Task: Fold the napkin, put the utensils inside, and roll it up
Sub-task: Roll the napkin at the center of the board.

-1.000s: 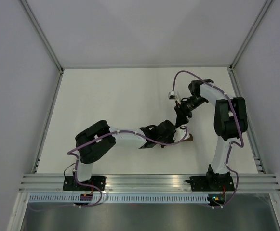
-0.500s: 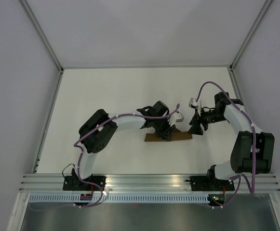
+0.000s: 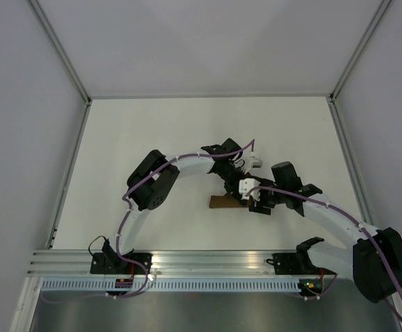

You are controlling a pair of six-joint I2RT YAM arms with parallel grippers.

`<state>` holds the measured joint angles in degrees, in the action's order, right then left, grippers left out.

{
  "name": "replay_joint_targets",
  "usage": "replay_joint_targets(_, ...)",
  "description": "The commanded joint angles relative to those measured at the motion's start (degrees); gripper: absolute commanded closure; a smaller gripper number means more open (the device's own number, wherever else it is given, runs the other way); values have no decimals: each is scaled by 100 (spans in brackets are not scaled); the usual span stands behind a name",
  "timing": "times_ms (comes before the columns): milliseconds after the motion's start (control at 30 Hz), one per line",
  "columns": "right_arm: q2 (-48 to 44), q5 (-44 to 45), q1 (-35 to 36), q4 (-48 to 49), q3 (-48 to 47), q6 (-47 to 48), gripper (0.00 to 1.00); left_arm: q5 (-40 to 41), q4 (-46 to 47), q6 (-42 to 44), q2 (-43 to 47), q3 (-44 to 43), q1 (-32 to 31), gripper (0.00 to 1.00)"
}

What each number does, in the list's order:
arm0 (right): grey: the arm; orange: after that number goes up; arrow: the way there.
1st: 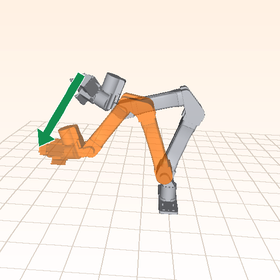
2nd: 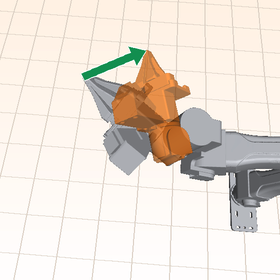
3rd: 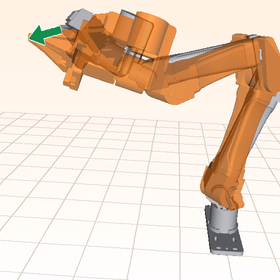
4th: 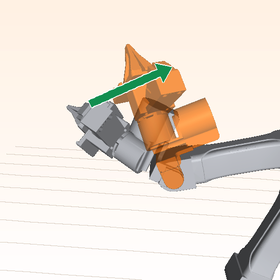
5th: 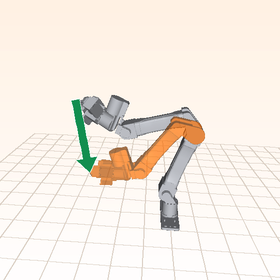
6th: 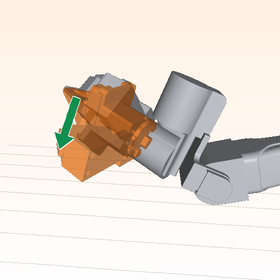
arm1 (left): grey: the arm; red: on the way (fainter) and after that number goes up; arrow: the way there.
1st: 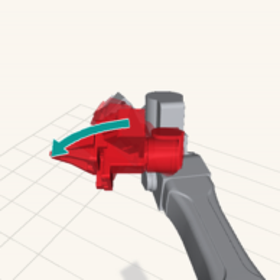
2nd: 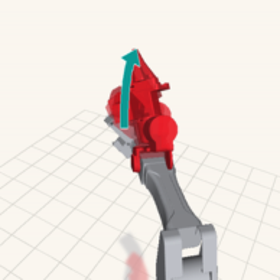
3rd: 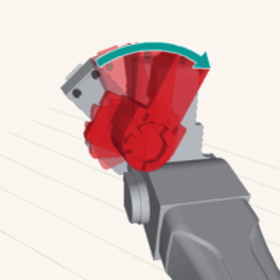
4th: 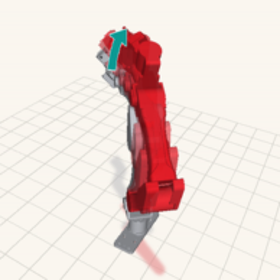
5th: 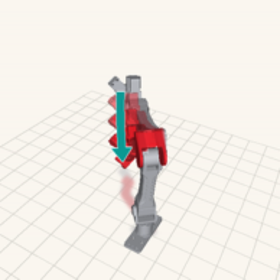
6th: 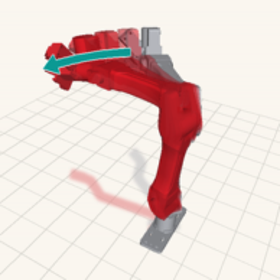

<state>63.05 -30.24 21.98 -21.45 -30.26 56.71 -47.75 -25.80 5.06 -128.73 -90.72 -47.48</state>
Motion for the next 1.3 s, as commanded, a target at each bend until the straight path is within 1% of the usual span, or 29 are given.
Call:
replay_joint_targets(0, 207, 982, 482, 1134, 213, -186, 25, -59, -707, -251, -433, -77, -50, 74)
replay_joint_targets(67, 366, 1081, 736, 1248, 284, -213, 25, -85, -759, -286, -460, -139, -24, 73)
replay_joint_targets(200, 621, 1160, 1001, 1231, 266, -292, 25, -112, -874, -313, -557, -253, 11, 73)
replay_joint_targets(300, 788, 1240, 1151, 1258, 249, -336, 29, -121, -874, -304, -557, -253, 20, 71)
replay_joint_targets(333, 893, 1240, 1168, 1249, 214, -345, 33, -121, -874, -313, -548, -253, 20, 71)
replay_joint_targets(400, 1007, 1240, 1177, 1187, 187, -336, 38, -86, -883, -321, -522, -245, 20, 64)
replay_joint_targets(433, 1034, 1240, 1169, 1170, 170, -336, 45, -7, -865, -321, -461, -236, 20, 61)
replay_joint_targets(467, 1052, 1240, 1177, 1117, 170, -345, 49, 46, -856, -348, -408, -227, 20, 55)
replay_joint_targets(533, 1096, 1213, 1177, 1003, 109, -301, 60, 195, -760, -409, -312, -192, 20, 51)
replay_joint_targets(600, 1131, 1178, 1177, 836, 38, -248, 63, 283, -559, -444, -101, -131, 37, 46)
replay_joint_targets(633, 1140, 1170, 1177, 775, 20, -239, 64, 362, -497, -610, -30, -104, 64, 43)
replay_joint_targets(700, 1183, 1117, 1177, 617, -58, -195, 65, 371, -365, -734, 189, -60, 99, 40)
replay_joint_targets(733, 1210, 1099, 1177, 468, -94, -169, 66, 519, -286, -769, 251, -34, 143, 39)
replay_joint_targets(833, 1298, 985, 1168, 230, -234, -134, 66, 819, -128, -928, 497, 1, 291, 39)
replay_joint_targets(867, 1315, 967, 1168, 186, -269, -116, 66, 837, -49, -963, 576, 106, 336, 39)
replay_joint_targets(900, 1359, 932, 1168, 116, -348, -107, 66, 1020, 57, -1094, 777, 185, 389, 39)
replay_joint_targets(967, 1438, 871, 1168, -86, -436, -81, 66, 1109, 408, -1191, 998, 457, 529, 39)
replay_joint_targets(1000, 1526, 775, 1151, -244, -550, -64, 66, 1345, 540, -1322, 1277, 572, 625, 39)
replay_joint_targets(1167, 1982, 502, 1046, -728, -937, 86, 66, 2058, 1445, -1683, 2070, 1389, 872, 38)
replay_joint_targets(1200, 2070, 449, 993, -824, -1094, 138, 67, 2416, 1586, -1814, 2201, 1529, 899, 39)
replay_joint_targets(1267, 2307, 265, 905, -1123, -1245, 243, 66, 2664, 1997, -1938, 2641, 1986, 951, 38)
